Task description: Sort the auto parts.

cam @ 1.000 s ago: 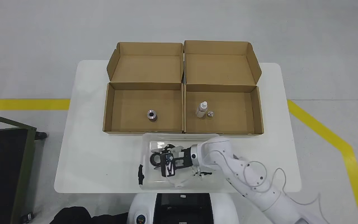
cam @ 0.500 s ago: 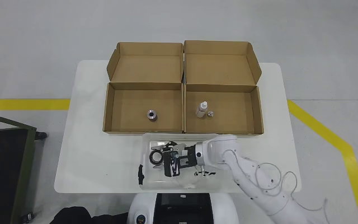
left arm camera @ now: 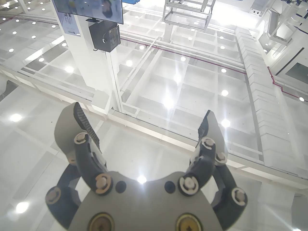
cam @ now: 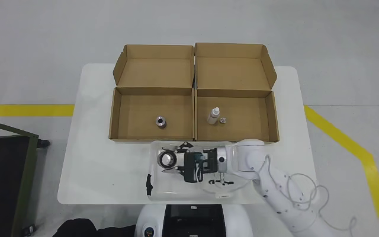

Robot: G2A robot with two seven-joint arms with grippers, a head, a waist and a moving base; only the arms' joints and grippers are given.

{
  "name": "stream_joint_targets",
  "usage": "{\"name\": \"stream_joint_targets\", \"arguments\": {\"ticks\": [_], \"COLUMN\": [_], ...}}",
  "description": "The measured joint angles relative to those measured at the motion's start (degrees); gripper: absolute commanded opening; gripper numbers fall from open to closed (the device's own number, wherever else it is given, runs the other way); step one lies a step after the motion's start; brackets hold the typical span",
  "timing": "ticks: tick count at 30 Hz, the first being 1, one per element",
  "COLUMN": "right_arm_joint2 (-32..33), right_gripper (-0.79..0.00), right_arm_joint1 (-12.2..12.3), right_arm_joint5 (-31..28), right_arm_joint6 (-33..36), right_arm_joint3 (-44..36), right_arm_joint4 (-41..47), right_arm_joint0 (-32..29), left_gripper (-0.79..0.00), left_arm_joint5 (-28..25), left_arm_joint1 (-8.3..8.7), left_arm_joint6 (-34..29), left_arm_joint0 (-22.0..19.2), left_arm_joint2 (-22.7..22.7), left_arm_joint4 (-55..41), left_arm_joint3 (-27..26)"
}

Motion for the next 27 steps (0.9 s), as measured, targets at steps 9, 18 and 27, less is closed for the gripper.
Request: {"name": "stream_joint_targets", "arguments": {"ticks": [9,18,27], "right_arm_joint2": [3.9,7.5,10.0], "right_gripper": [-0.785,-0.785,-0.785], "right_arm_joint1": [0.6,1.0,1.1], "right_arm_joint5": [0.2,-0.1,1.5], "right_arm_joint6": [-3.2,-7.5,-10.3], "right_arm_joint3": [-2.0,-2.2,-5.7], "right_arm_joint4": [6.0,11.5,12.3], "right_arm_joint0": [-0.7,0.1,1.9], "left_gripper": [0.0,0.0,0.0], "left_arm_joint5": [0.0,0.0,0.0], "left_arm_joint1": [0.0,0.0,0.0], "left_arm_joint6": [0.0,0.0,0.0], "left_arm_joint0": [0.0,0.0,0.0], "left_arm_joint2": [0.0,0.0,0.0], "left_arm_joint4": [0.0,0.0,0.0], "left_arm_joint3": [0.0,0.0,0.0]}}
